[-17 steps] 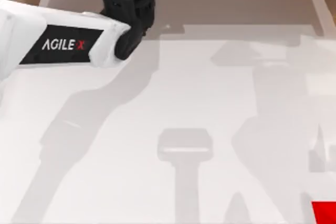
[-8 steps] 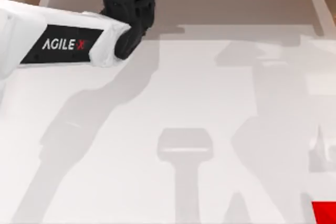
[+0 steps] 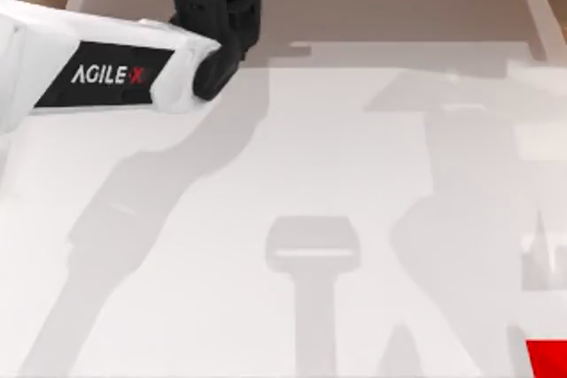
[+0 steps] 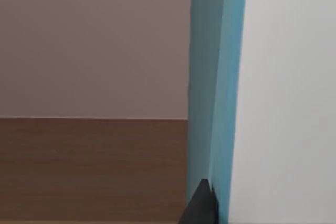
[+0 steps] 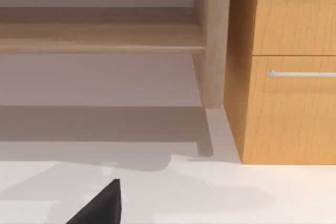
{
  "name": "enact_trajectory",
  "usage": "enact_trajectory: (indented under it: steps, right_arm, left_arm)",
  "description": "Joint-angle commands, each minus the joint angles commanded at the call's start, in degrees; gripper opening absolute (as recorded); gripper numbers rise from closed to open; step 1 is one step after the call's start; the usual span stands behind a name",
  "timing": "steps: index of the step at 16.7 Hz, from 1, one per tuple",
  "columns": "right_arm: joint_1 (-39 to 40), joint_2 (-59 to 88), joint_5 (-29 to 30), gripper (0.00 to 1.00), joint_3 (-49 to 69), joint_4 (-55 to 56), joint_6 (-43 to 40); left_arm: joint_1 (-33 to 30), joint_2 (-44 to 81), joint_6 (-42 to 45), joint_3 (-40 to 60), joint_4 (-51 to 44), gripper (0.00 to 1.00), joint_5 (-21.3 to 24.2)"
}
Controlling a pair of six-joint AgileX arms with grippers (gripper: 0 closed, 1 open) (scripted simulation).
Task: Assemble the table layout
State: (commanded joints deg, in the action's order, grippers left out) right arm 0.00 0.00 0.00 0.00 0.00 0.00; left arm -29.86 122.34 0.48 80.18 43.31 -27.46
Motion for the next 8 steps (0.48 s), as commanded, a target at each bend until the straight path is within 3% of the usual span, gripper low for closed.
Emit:
enact_trajectory:
  steps: [8]
  right_arm:
    - [0.00, 0.00, 0.00, 1.00, 0.00, 0.00, 0.00]
  left_arm:
    - [0.00, 0.00, 0.00, 0.00, 0.00, 0.00, 0.00]
